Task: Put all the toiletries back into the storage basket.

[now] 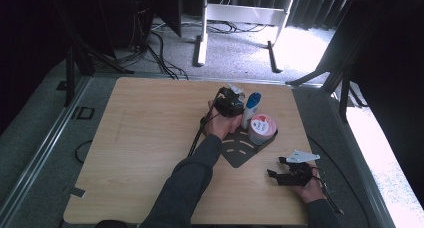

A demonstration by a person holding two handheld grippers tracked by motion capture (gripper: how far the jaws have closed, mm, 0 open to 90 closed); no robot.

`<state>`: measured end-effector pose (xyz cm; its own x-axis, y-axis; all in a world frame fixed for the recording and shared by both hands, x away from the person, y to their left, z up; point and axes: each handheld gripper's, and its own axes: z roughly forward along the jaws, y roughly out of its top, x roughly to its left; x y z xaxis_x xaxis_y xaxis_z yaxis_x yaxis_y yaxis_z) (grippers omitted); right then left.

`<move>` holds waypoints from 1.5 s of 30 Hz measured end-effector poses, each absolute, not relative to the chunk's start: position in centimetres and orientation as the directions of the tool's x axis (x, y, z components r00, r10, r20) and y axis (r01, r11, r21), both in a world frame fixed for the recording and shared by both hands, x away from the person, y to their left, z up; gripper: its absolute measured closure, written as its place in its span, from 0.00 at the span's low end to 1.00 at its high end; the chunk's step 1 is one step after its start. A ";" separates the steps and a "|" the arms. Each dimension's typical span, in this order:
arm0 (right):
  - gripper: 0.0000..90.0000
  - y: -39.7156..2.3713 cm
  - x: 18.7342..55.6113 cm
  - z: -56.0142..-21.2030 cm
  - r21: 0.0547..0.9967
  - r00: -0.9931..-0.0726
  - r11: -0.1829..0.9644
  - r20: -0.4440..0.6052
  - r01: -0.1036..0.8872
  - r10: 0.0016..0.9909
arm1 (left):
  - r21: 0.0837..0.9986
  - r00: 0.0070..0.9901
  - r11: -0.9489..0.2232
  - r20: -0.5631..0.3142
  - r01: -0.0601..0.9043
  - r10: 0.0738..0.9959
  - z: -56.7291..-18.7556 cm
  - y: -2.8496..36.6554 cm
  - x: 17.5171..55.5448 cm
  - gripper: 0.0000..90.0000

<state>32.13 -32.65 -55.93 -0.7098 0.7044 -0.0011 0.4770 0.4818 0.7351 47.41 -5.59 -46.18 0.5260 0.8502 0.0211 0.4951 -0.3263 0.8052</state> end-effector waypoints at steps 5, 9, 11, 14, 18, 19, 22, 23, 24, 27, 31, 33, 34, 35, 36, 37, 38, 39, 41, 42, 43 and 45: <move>0.28 -32.6 32.1 -55.9 0.735 -0.710 0.482 -0.001 0.477 0.704 | 0.807 0.514 -0.316 0.018 0.498 0.857 -46.3 -5.6 47.1 0.59; 0.28 -32.6 32.1 -55.9 0.735 -0.710 0.482 -0.001 0.477 0.704 | 0.812 0.509 -0.307 0.014 0.497 0.861 -46.4 -5.6 47.0 0.59; 0.28 -32.6 32.1 -55.9 0.735 -0.710 0.482 -0.002 0.477 0.704 | 0.811 0.508 -0.305 0.011 0.500 0.861 -46.4 -5.5 47.0 0.58; 0.28 -32.6 32.1 -55.9 0.735 -0.710 0.482 -0.002 0.477 0.704 | 0.805 0.517 -0.303 -0.004 0.509 0.856 -46.3 -5.4 47.1 0.58; 0.28 -32.6 32.1 -55.9 0.735 -0.710 0.482 -0.001 0.477 0.704 | 0.796 0.521 -0.306 -0.014 0.523 0.853 -46.4 -5.3 47.2 0.54; 0.28 -32.6 32.1 -55.9 0.735 -0.710 0.482 -0.002 0.476 0.704 | 0.794 0.523 -0.314 -0.006 0.521 0.852 -46.4 -5.3 47.1 0.50; 0.28 -32.6 32.1 -55.9 0.735 -0.710 0.482 -0.001 0.477 0.704 | 0.794 0.532 -0.332 0.012 0.510 0.846 -46.2 -5.4 46.8 0.49; 0.28 -32.6 32.1 -55.9 0.735 -0.710 0.482 -0.001 0.477 0.704 | 0.795 0.538 -0.338 0.017 0.504 0.843 -46.2 -5.4 46.7 0.47; 0.28 -32.6 32.1 -55.9 0.735 -0.710 0.482 -0.001 0.477 0.704 | 0.794 0.540 -0.347 0.028 0.499 0.841 -46.1 -5.5 46.6 0.46; 0.28 -32.6 32.1 -55.9 0.735 -0.710 0.481 0.000 0.478 0.705 | 0.785 0.546 -0.368 0.045 0.498 0.836 -46.0 -5.5 46.4 0.44; 0.28 -32.6 32.1 -55.9 0.735 -0.710 0.482 -0.001 0.477 0.705 | 0.780 0.545 -0.376 0.053 0.501 0.837 -45.8 -5.5 45.9 0.42; 0.28 -32.6 32.1 -55.9 0.735 -0.710 0.482 -0.001 0.477 0.704 | 0.778 0.547 -0.377 0.051 0.503 0.836 -45.8 -5.4 45.8 0.41; 0.28 -32.6 32.1 -55.9 0.735 -0.710 0.482 -0.001 0.477 0.704 | 0.777 0.546 -0.378 0.054 0.503 0.836 -45.8 -5.3 45.7 0.41; 0.28 -32.6 32.1 -55.9 0.734 -0.710 0.482 -0.001 0.478 0.704 | 0.778 0.547 -0.381 0.058 0.500 0.835 -45.8 -5.2 45.6 0.41; 0.28 -32.6 32.1 -55.9 0.734 -0.710 0.482 -0.001 0.477 0.704 | 0.777 0.548 -0.382 0.058 0.500 0.835 -45.8 -5.1 45.5 0.41; 0.28 -32.6 32.1 -55.9 0.735 -0.710 0.482 -0.001 0.477 0.704 | 0.777 0.548 -0.381 0.056 0.501 0.834 -45.9 -4.9 45.4 0.41; 0.28 -32.6 32.1 -55.9 0.735 -0.710 0.482 -0.001 0.477 0.704 | 0.775 0.548 -0.380 0.052 0.505 0.835 -45.8 -4.7 45.2 0.40; 0.28 -32.6 32.1 -55.9 0.735 -0.710 0.482 -0.001 0.477 0.704 | 0.775 0.549 -0.378 0.049 0.506 0.834 -45.8 -4.6 45.1 0.40; 0.28 -32.6 32.1 -55.9 0.735 -0.710 0.481 -0.001 0.477 0.705 | 0.778 0.557 -0.384 0.054 0.498 0.829 -45.8 -4.3 44.7 0.40; 0.28 -32.6 32.1 -55.9 0.736 -0.710 0.481 0.000 0.477 0.705 | 0.778 0.560 -0.384 0.049 0.498 0.827 -45.8 -4.2 44.5 0.40; 0.28 -32.6 32.1 -55.9 0.735 -0.710 0.481 -0.001 0.477 0.705 | 0.777 0.565 -0.386 0.048 0.498 0.824 -45.8 -4.0 44.3 0.40; 0.28 -32.6 32.1 -55.9 0.735 -0.709 0.481 0.000 0.478 0.705 | 0.777 0.571 -0.390 0.049 0.494 0.820 -45.8 -3.7 43.9 0.40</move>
<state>32.13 -32.63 -55.93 -0.7090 0.7052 -0.0004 0.4776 0.4806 0.7355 43.88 -3.69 -45.80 0.5707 0.8197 0.0487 0.4939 -0.3901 0.7771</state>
